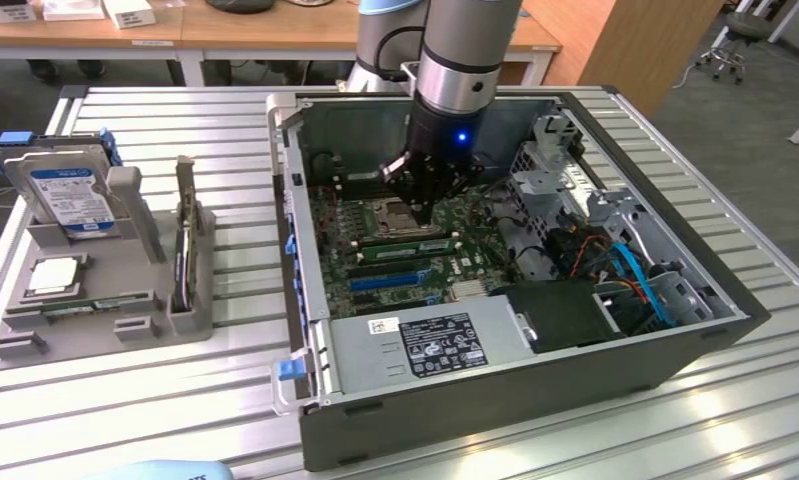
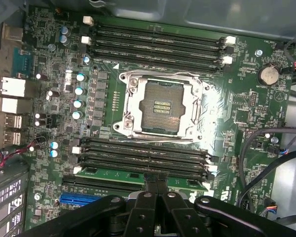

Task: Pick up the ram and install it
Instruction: 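Press down the ram until it locks into place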

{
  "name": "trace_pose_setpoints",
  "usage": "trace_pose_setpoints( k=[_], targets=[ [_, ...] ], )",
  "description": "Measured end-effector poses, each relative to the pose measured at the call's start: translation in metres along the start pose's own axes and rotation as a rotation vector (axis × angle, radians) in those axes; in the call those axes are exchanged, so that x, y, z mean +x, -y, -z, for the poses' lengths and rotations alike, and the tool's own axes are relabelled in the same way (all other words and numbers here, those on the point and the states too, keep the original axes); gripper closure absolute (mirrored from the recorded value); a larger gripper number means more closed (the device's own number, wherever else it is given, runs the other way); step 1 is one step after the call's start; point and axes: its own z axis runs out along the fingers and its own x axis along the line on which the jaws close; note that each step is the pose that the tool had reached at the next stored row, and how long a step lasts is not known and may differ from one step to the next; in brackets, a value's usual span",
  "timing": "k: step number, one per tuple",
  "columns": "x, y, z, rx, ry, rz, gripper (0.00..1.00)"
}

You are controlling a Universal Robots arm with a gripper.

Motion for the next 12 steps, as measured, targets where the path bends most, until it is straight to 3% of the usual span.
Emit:
trace_pose_setpoints(
  k=[12],
  targets=[
    [0.0003, 0.0029, 0.0004, 0.0000, 0.0000, -0.002, 0.90]
  ],
)
